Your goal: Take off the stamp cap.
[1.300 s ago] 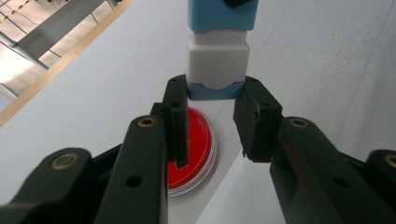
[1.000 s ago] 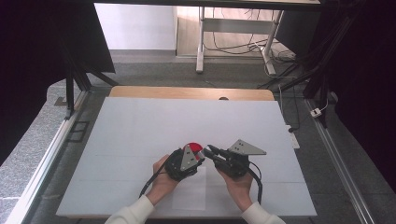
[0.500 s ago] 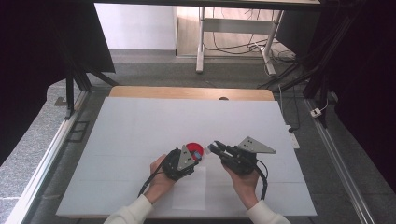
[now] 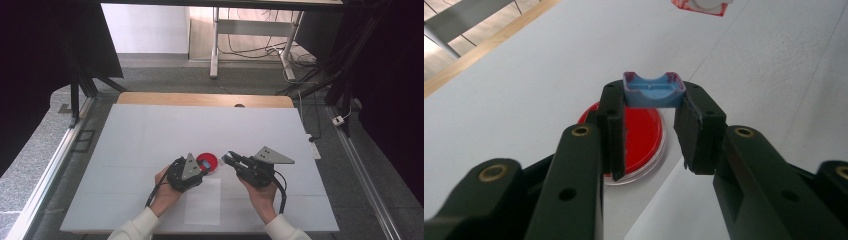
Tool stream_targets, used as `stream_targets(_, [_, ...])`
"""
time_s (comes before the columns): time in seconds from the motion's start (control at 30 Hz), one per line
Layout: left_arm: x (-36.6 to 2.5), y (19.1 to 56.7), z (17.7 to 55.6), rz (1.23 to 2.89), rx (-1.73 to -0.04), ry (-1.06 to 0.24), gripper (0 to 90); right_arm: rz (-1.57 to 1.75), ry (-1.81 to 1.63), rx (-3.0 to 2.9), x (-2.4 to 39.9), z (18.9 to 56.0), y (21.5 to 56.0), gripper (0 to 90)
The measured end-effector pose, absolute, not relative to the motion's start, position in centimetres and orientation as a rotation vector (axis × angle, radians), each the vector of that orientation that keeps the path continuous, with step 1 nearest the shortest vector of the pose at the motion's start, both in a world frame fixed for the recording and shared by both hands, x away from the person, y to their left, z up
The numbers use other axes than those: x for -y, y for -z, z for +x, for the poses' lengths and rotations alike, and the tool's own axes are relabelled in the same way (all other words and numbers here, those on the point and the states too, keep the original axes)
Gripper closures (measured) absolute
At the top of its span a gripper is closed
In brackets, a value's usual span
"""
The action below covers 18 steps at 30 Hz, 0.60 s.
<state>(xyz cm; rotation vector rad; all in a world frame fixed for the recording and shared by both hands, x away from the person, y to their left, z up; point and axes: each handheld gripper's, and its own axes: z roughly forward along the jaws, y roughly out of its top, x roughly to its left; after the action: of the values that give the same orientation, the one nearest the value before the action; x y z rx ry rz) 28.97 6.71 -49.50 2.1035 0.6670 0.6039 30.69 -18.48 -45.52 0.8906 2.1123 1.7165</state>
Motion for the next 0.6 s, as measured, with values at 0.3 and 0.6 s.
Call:
stream_targets(0.3, [-9.3,48.9,28.4,2.077,-0.691,-0.575,66.0,0.889,-1.726,-2.105,18.8,30.8,45.4,75.5])
stream_targets(0.6, [-12.0,48.8,27.1,2.065,-0.726,-0.558,66.0,0.893,-1.723,-2.106,19.0,30.9,45.5,75.5])
